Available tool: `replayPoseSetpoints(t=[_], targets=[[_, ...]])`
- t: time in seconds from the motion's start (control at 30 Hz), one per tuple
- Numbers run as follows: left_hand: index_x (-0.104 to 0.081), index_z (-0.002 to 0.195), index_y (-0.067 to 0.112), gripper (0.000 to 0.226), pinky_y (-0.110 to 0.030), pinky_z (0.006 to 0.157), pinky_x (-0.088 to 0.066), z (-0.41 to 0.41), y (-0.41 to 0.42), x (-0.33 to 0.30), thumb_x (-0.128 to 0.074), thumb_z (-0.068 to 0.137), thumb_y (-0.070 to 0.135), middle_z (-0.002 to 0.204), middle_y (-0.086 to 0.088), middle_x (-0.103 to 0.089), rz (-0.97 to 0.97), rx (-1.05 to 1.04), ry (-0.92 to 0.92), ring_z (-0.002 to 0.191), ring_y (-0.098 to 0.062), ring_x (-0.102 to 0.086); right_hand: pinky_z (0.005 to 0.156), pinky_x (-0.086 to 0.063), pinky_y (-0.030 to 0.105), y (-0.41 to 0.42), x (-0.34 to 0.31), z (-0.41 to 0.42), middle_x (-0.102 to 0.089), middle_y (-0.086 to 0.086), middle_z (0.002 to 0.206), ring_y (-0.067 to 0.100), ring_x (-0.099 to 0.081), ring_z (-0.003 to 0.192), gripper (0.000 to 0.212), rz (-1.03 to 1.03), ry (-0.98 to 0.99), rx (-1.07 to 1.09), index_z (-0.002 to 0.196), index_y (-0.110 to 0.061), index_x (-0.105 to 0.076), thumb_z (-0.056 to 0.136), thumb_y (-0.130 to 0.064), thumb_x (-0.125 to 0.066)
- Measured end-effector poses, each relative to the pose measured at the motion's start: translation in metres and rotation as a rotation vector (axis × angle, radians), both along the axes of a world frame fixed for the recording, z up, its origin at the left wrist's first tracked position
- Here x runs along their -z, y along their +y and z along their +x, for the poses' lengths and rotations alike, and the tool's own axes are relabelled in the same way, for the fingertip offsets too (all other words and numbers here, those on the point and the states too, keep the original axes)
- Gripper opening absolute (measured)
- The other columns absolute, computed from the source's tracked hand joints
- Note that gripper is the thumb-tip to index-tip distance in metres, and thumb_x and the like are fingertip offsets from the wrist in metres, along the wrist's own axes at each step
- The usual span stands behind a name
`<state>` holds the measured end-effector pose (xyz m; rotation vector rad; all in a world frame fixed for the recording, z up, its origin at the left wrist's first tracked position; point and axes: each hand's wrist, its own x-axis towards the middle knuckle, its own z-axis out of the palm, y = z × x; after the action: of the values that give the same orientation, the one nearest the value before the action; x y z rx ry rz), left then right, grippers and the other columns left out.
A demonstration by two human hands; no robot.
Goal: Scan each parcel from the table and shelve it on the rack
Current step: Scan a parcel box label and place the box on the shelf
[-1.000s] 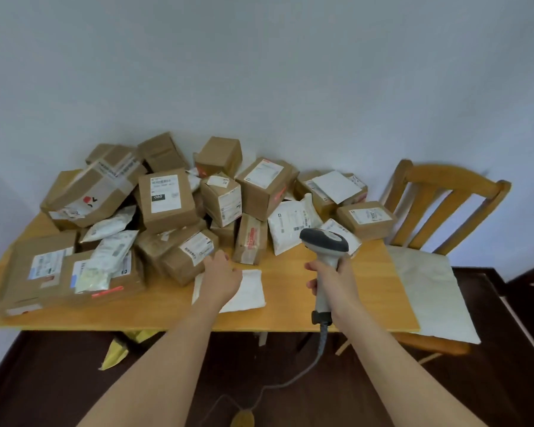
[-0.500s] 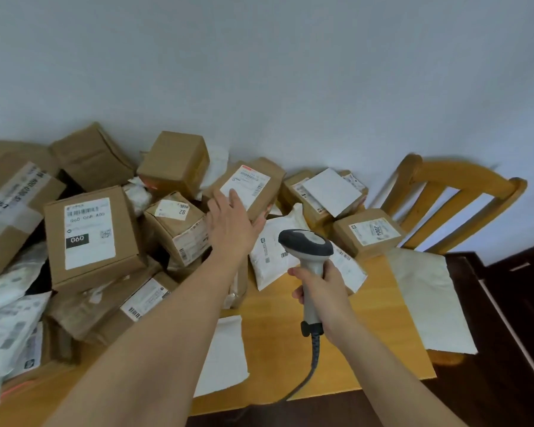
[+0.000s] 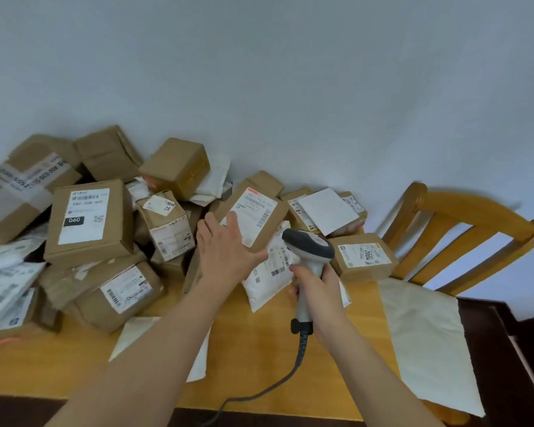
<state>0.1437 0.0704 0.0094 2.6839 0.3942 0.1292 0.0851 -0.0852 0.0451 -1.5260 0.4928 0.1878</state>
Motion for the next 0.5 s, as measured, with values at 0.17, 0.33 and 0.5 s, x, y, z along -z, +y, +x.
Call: replayPoseSetpoints(t=[0.17, 0.33, 0.5], targets=[[-0.023, 0.141, 0.024, 0.108, -0.046, 0.113, -0.024, -0.077, -0.053, -0.002, -0.061, 0.060, 0.084, 0.140, -0.013, -0.028, -0.082, -0.117, 0.082, 0.136, -0.035, -0.020, 0.055, -0.047, 0.029, -0.038, -0.013, -0.021, -0.060, 0.009, 0.086, 0.016, -0.054, 0.057, 0.017, 0.074, 0.049, -0.148, 0.110, -0.019, -0.055, 0.095, -0.024, -0.059], [-0.019, 0.145, 0.019, 0.114, -0.044, 0.112, -0.023, -0.147, -0.095, 0.030, -0.062, 0.060, 0.083, 0.138, -0.014, -0.027, -0.057, -0.246, 0.181, 0.132, -0.034, -0.022, 0.054, -0.045, 0.029, -0.071, -0.017, -0.052, -0.059, 0.005, 0.083, 0.015, -0.051, 0.053, 0.009, 0.068, 0.080, -0.308, 0.104, -0.018, -0.053, 0.096, -0.022, -0.055], [-0.001, 0.150, -0.001, 0.133, -0.042, 0.112, -0.024, -0.204, -0.110, 0.055, -0.065, 0.064, 0.079, 0.142, -0.018, -0.025, -0.135, -0.572, 0.352, 0.133, -0.034, -0.025, 0.053, -0.045, 0.027, -0.080, -0.013, -0.088, -0.050, 0.013, 0.091, 0.016, -0.052, 0.057, 0.005, 0.044, 0.158, -0.514, 0.102, -0.018, -0.053, 0.100, -0.023, -0.053]])
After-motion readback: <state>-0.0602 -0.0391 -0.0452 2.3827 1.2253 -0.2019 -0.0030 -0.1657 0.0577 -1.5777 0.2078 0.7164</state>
